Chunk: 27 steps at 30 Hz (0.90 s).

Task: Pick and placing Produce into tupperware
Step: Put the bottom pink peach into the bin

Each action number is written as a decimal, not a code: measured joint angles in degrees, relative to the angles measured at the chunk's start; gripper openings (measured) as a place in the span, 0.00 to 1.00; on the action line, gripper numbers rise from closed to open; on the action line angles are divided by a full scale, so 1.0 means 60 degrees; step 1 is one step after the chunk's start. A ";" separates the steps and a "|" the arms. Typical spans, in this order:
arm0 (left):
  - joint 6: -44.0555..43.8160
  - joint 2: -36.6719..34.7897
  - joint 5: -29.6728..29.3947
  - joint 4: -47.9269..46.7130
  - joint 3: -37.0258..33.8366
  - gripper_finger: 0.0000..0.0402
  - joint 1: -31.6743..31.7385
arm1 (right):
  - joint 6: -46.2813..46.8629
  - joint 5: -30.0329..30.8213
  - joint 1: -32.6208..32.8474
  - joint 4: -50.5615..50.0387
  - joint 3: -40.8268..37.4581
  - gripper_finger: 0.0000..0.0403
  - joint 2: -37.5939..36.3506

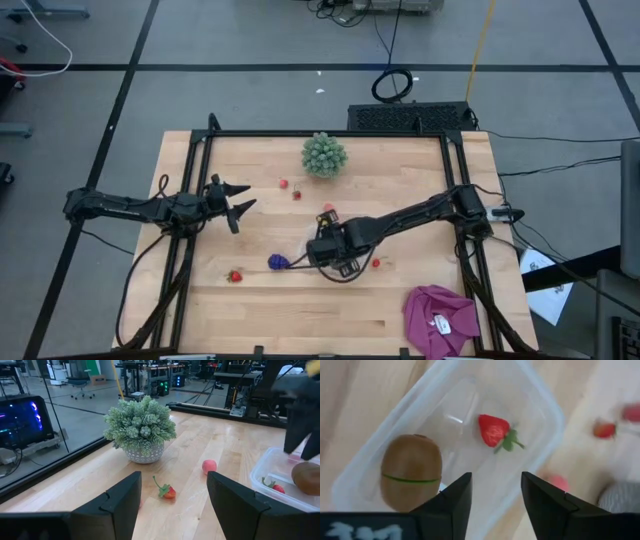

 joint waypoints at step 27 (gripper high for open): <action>-0.0385 -0.0002 0.0357 0.0004 0.0000 0.57 0.0000 | 0.7286 -0.1365 -0.0555 -0.4160 -0.1276 0.38 -0.1428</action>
